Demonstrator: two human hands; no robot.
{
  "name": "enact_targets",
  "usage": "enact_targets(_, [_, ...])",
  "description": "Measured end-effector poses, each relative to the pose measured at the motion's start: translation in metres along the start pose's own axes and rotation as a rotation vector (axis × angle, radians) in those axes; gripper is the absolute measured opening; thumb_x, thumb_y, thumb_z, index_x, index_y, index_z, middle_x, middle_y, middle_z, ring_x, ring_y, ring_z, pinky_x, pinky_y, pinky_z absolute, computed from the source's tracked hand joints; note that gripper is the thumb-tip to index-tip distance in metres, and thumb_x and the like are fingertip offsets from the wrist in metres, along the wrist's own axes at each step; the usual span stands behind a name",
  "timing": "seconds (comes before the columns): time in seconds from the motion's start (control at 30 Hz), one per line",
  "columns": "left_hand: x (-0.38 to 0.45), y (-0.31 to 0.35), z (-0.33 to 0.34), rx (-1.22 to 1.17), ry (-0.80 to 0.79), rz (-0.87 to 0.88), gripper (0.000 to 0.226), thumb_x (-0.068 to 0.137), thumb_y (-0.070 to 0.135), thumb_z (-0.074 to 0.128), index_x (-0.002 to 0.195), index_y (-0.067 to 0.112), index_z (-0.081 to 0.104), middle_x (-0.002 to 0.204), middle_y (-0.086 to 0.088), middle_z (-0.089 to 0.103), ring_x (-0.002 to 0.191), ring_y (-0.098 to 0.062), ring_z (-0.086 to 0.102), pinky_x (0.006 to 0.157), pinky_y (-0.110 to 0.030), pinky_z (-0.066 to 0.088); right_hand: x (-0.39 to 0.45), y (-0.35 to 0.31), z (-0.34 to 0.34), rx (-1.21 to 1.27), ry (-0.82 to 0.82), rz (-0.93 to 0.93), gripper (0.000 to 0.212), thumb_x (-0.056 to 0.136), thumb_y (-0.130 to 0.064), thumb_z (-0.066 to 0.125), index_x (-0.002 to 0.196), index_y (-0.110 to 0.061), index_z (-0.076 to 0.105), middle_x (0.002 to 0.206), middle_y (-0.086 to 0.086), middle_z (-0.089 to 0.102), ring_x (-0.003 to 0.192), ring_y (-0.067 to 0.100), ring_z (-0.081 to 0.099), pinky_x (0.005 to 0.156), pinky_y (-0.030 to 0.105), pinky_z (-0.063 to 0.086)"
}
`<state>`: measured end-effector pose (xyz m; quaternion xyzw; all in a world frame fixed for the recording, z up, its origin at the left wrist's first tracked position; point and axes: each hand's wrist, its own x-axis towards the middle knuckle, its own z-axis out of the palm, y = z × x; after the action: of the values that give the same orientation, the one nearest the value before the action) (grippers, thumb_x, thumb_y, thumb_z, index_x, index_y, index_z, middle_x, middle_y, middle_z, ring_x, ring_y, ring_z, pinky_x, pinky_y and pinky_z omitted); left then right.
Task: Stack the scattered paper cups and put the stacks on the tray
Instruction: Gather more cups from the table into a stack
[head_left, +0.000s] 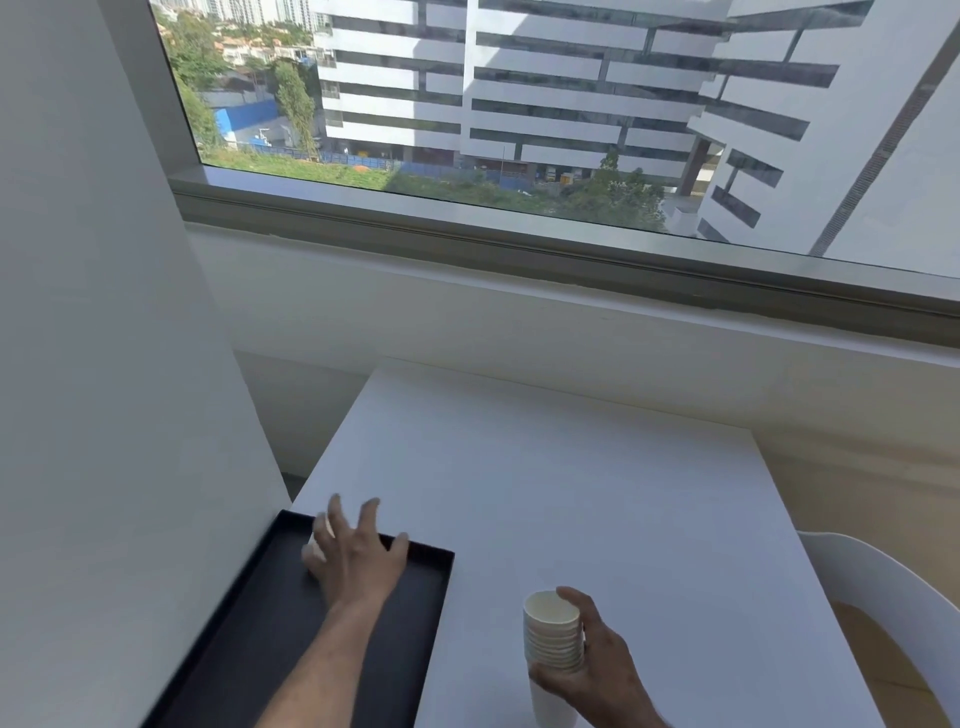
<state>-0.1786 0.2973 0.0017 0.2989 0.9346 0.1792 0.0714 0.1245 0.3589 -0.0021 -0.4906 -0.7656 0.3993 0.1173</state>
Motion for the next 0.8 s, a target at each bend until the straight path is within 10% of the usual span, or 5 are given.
enact_targets(0.23, [0.033,-0.042,-0.005,0.085,-0.251,-0.194,0.065,0.082,0.072,0.053,0.140,0.047,0.039,0.157,-0.002,0.020,0.143,-0.029,0.013,0.109,-0.057,0.026,-0.004,0.006,-0.005,-0.004,0.004,0.045,0.081,0.050,-0.051,0.083,0.116,-0.061,0.036,0.093,-0.015,0.071,0.079,0.001,0.068,0.080,0.024,0.055])
enact_targets(0.53, [0.015,-0.028,0.009,-0.332,-0.176,-0.013,0.029,0.096,0.009,0.051,0.120,0.016,0.067,0.133,-0.004,0.055,0.112,-0.023,0.056,0.096,-0.037,0.048,-0.006,-0.001,-0.001,-0.009,-0.029,0.026,0.084,0.051,-0.047,0.082,0.123,-0.052,0.039,0.102,-0.020,0.069,0.092,-0.003,0.066,0.089,0.028,0.054])
enact_targets(0.8, [-0.038,0.055,0.001,-0.677,-0.110,0.299,0.036,0.093,0.009,0.059,0.124,0.026,0.063,0.101,0.004,0.069,0.094,-0.016,0.065,0.081,-0.029,0.053,-0.010,-0.008,0.001,-0.031,-0.027,0.055,0.116,0.049,-0.048,0.077,0.146,-0.050,0.013,0.107,-0.022,0.065,0.099,0.000,0.063,0.087,0.022,0.050])
